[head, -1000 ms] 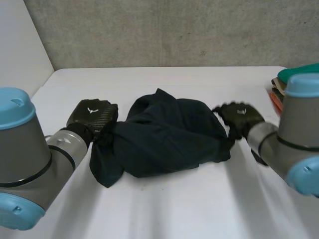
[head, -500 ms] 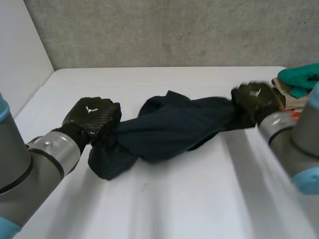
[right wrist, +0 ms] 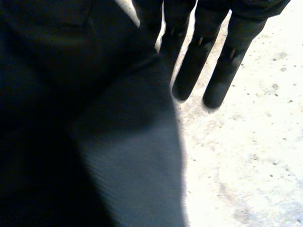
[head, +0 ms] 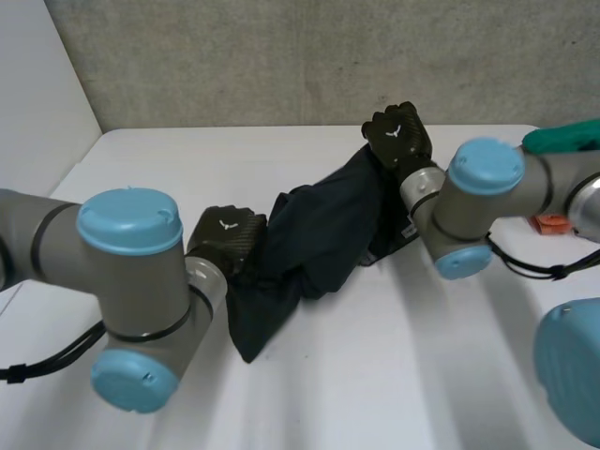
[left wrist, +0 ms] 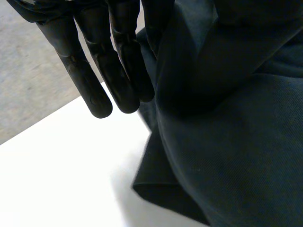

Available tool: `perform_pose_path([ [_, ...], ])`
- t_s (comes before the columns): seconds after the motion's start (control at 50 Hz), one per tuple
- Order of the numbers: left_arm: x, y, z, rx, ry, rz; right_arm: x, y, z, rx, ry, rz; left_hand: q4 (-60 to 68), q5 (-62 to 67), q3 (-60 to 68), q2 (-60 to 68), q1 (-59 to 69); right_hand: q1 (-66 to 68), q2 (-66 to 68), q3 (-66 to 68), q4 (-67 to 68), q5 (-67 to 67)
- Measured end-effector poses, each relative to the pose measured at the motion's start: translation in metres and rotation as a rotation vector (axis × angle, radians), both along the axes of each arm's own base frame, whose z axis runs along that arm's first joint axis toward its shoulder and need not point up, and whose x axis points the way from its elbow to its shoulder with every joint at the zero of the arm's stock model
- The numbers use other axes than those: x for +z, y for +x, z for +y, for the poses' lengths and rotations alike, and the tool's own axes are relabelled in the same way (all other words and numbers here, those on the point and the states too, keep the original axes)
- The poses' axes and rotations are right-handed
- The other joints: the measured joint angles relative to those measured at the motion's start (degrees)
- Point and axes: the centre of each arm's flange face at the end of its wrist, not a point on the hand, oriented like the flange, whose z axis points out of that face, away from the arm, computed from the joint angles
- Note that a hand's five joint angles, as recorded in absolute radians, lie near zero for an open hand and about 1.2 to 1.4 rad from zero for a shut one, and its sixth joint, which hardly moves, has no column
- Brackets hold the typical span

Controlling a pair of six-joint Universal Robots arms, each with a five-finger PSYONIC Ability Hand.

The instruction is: Fold the laundry.

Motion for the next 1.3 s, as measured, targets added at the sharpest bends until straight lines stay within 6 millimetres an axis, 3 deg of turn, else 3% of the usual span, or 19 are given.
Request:
perform_pose_path([
  [0.02,-0.001,0.0,-0.004,0.017,-0.004,-0.002,-0.005,0.002,-0.002,-0.01,-0.023,-0.003,-6.63,-6.55,-6.53,-7.61,-7.7,-8.11,-8.11,-7.81,-7.85,-8.16],
  [0.04,-0.001,0.0,-0.007,0.029,-0.008,-0.002,-0.007,0.002,-0.003,-0.018,-0.04,-0.006,-6.63,-6.55,-6.53,-7.61,-7.7,-18.41,-17.24,-17.72,-17.75,-18.65],
  [0.08,0.001,0.0,-0.011,0.049,-0.015,-0.001,-0.008,0.003,-0.006,-0.042,-0.075,-0.019,-20.64,-20.49,-21.44,-21.8,-23.26,-29.91,-29.78,-30.53,-30.8,-30.89],
  [0.1,0.001,0.0,-0.011,0.052,-0.016,-0.001,-0.006,0.002,-0.006,-0.05,-0.082,-0.025,-20.64,-20.49,-21.44,-21.8,-23.26,-31.47,-31.44,-32.35,-32.58,-32.46],
  [0.12,0.005,0.001,-0.011,0.058,-0.02,0.002,0.001,0.001,-0.006,-0.066,-0.097,-0.045,-39.97,-39.21,-40.15,-40.5,-42.59,-32.82,-33.41,-34.77,-34.8,-34.14],
  [0.14,0.008,0.002,-0.01,0.059,-0.022,0.004,0.004,0.0,-0.006,-0.071,-0.099,-0.051,-46.46,-45.41,-45.92,-46.13,-48.22,-32.82,-33.9,-35.67,-35.77,-34.16],
  [0.28,0.044,0.016,0.001,0.063,-0.056,0.053,0.084,-0.025,0.023,-0.086,-0.05,-0.212,-48.98,-47.63,-48.5,-48.76,-49.01,-32.82,-33.9,-35.71,-35.95,-34.16],
  [0.34,0.062,0.03,0.006,0.088,-0.071,0.094,0.108,-0.04,0.043,-0.078,0.015,-0.229,-48.98,-47.63,-48.5,-48.76,-49.01,-32.82,-33.9,-35.71,-35.95,-34.16],
  [0.42,0.076,0.051,0.011,0.133,-0.049,0.158,0.121,-0.062,0.075,-0.089,0.169,-0.194,-48.98,-47.63,-48.5,-48.76,-49.01,-32.82,-33.9,-35.71,-35.95,-34.23],
  [0.5,0.073,0.069,0.014,0.167,0.037,0.219,0.112,-0.082,0.1,-0.116,0.367,-0.152,-48.98,-47.63,-48.5,-48.76,-49.01,-32.82,-33.9,-35.71,-35.95,-34.22],
  [0.58,0.051,0.083,0.017,0.185,0.212,0.279,0.093,-0.103,0.126,-0.135,0.597,-0.164,-48.98,-47.63,-48.5,-48.76,-49.01,-32.82,-33.9,-35.72,-35.95,-34.24],
  [0.66,0.029,0.086,0.019,0.186,0.346,0.301,0.083,-0.114,0.131,-0.128,0.666,-0.208,-48.98,-47.63,-48.5,-48.76,-49.01,-32.82,-33.9,-35.72,-35.95,-34.22],
  [0.76,0.002,0.084,0.018,0.191,0.466,0.287,0.079,-0.126,0.123,-0.127,0.64,-0.236,-48.98,-47.63,-48.5,-48.76,-49.01,-32.82,-33.9,-35.72,-35.95,-34.23],
  [0.86,-0.009,0.08,0.017,0.19,0.51,0.269,0.065,-0.132,0.129,-0.142,0.714,-0.188,-48.98,-47.63,-48.5,-48.76,-49.01,-32.81,-33.9,-35.71,-35.94,-34.23],
  [1.08,-0.01,0.069,0.035,0.132,0.581,0.264,0.017,-0.127,0.192,-0.032,0.972,-0.083,-48.14,-47.39,-48.32,-47.83,-48.43,-28.18,-27.88,-29.29,-29.6,-28.39],
  [1.28,-0.018,0.058,0.036,0.101,0.551,0.241,-0.021,-0.1,0.223,0.06,0.916,-0.103,-24.3,-24.53,-24.48,-24.51,-21.98,-28.17,-27.97,-29.39,-29.7,-28.66],
  [1.3,-0.019,0.057,0.035,0.103,0.543,0.236,-0.027,-0.094,0.225,0.065,0.902,-0.112,-15.7,-16.07,-15.5,-15.4,-13.32,-28.16,-27.85,-29.23,-29.54,-28.52],
])
